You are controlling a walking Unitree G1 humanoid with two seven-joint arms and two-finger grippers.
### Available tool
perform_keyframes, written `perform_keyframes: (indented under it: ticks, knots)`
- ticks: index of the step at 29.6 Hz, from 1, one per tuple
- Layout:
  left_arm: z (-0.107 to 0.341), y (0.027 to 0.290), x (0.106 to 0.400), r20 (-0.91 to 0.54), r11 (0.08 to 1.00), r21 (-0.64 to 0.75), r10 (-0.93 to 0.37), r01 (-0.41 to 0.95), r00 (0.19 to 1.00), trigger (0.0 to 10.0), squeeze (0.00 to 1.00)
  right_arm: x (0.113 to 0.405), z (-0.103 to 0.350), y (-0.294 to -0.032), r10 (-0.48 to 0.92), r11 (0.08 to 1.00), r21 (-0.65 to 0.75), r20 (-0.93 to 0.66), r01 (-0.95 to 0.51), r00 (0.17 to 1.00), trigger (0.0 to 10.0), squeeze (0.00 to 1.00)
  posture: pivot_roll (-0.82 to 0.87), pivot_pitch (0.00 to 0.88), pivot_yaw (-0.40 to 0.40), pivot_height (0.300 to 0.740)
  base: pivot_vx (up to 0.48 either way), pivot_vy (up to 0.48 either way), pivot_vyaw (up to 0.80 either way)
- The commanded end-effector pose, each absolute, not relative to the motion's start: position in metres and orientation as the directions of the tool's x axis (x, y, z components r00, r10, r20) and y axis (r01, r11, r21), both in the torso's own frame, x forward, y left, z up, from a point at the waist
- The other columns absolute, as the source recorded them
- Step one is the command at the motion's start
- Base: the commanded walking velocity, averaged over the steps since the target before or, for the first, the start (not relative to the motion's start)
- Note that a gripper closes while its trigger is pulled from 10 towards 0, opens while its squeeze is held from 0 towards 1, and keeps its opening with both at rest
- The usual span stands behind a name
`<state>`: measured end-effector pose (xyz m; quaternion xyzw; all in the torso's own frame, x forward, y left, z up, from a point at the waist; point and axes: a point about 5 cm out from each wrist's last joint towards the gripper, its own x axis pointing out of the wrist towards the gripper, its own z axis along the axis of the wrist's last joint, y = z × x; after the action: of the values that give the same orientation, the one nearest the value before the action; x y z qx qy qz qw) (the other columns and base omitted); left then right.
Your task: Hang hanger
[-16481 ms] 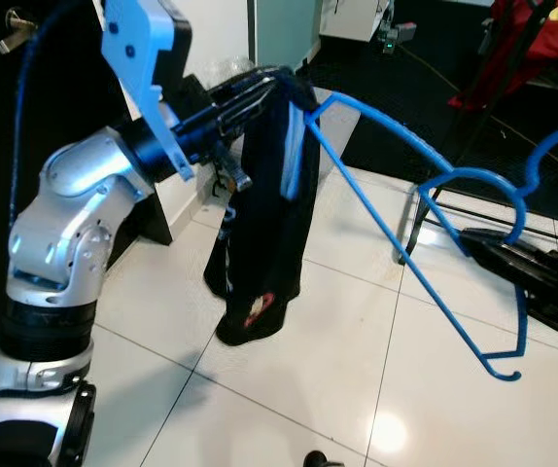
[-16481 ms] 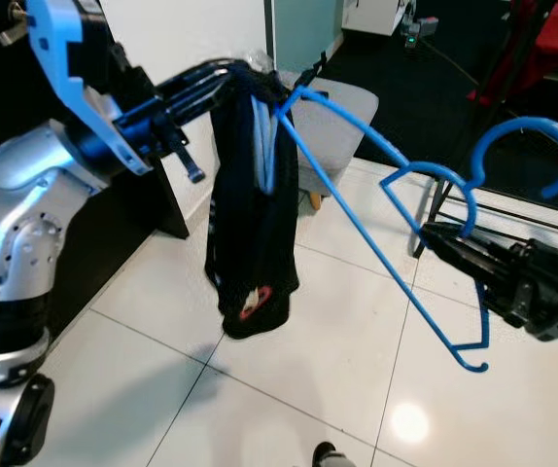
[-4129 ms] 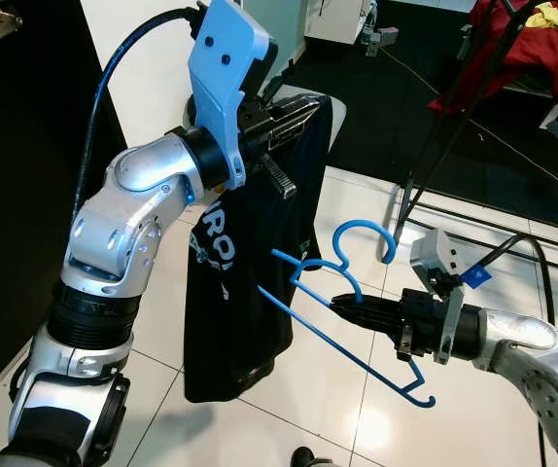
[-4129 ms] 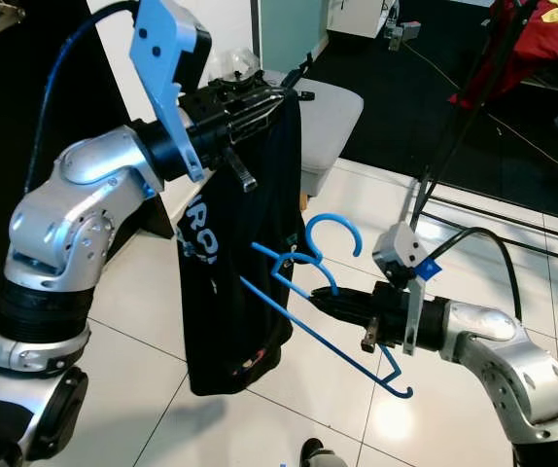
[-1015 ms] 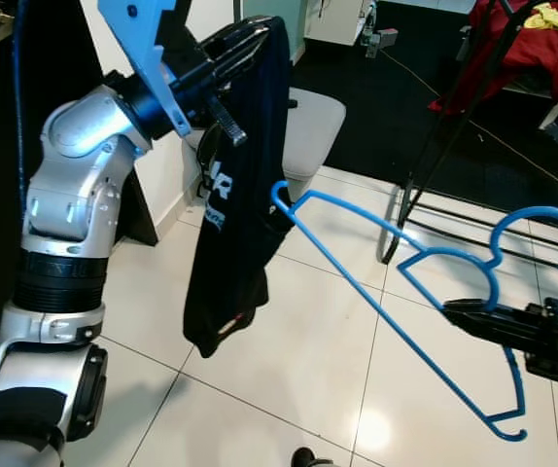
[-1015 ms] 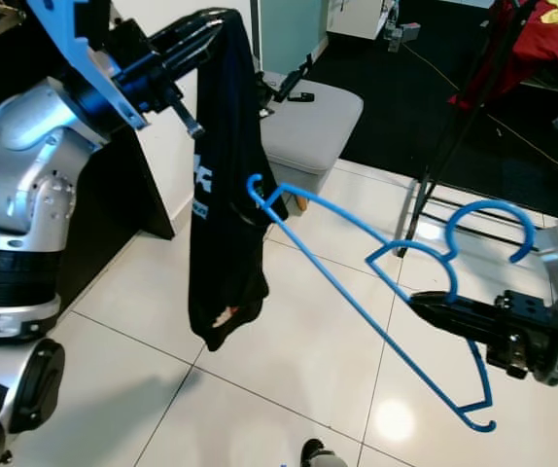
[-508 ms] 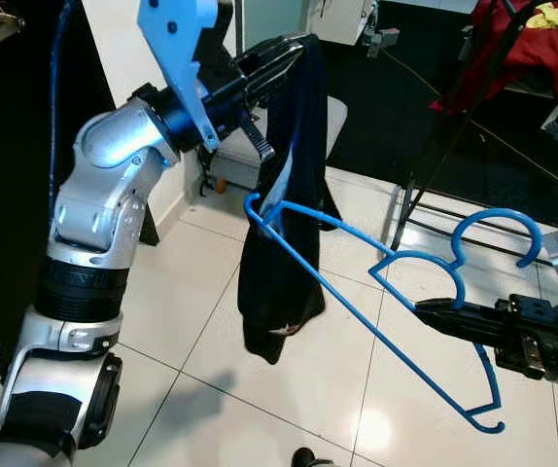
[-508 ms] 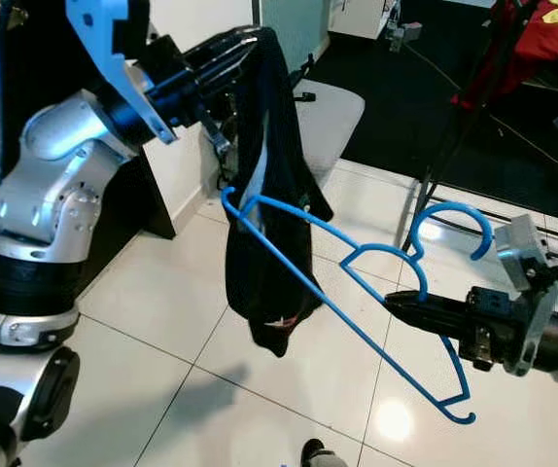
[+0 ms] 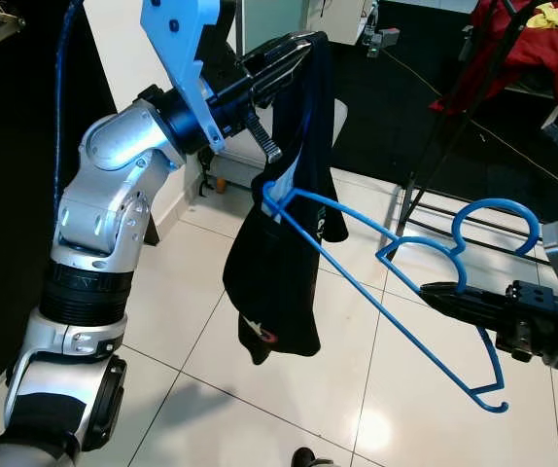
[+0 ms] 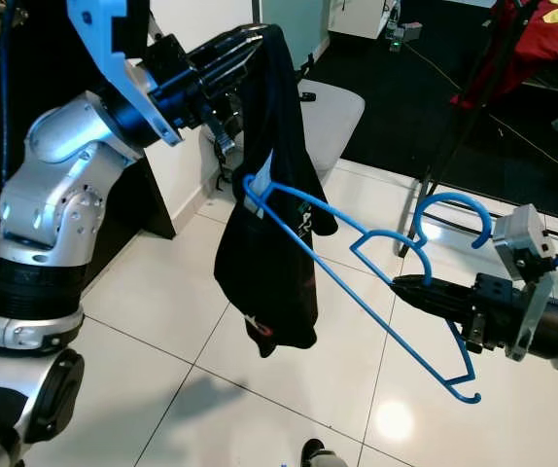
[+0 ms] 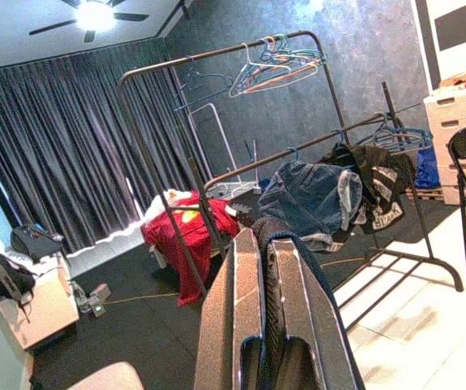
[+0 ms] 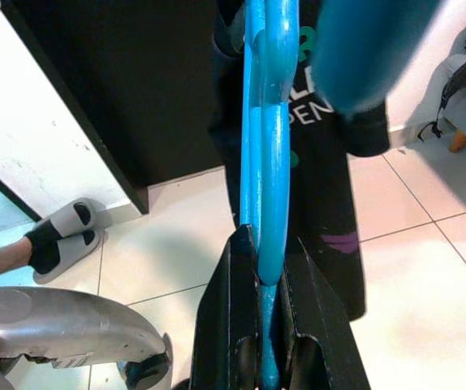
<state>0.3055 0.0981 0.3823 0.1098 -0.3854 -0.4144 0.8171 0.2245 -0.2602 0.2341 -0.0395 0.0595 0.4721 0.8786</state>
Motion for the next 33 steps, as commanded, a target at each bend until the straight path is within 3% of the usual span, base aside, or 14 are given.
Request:
perform_keyframes:
  ticks: [1, 20, 24, 29, 33]
  knots:
    - [0.384, 0.098, 0.301, 0.552, 0.631, 0.506, -0.761, 0.588, 0.342, 10.0, 0.00, 0.222, 0.237, -0.263, 0.820, 0.560, -0.026, -0.130, -0.828, 0.558, 10.0, 0.00, -0.04, 0.173, -0.005, 0.740, 0.000, 0.000, 0.00]
    - [0.382, 0.095, 0.299, 0.561, 0.636, 0.472, -0.751, 0.610, 0.349, 10.0, 0.00, 0.226, 0.242, -0.267, 0.780, 0.610, -0.078, -0.116, -0.788, 0.615, 10.0, 0.00, -0.05, 0.179, -0.006, 0.740, 0.000, 0.000, 0.00]
    - [0.368, 0.079, 0.303, 0.547, 0.642, 0.357, -0.732, 0.678, 0.406, 10.0, 0.00, 0.231, 0.239, -0.257, 0.794, 0.593, -0.081, -0.104, -0.801, 0.599, 10.0, 0.00, -0.05, 0.178, -0.006, 0.740, 0.000, 0.000, 0.00]
    - [0.364, 0.076, 0.305, 0.540, 0.651, 0.323, -0.723, 0.687, 0.431, 10.0, 0.00, 0.232, 0.238, -0.254, 0.799, 0.586, -0.081, -0.106, -0.806, 0.592, 10.0, 0.00, -0.05, 0.178, -0.006, 0.740, 0.000, 0.000, 0.00]
    - [0.360, 0.064, 0.310, 0.549, 0.676, 0.133, -0.660, 0.725, 0.514, 10.0, 0.00, 0.236, 0.232, -0.245, 0.807, 0.575, -0.078, -0.115, -0.815, 0.580, 10.0, 0.00, -0.04, 0.177, -0.007, 0.740, 0.000, 0.000, 0.00]
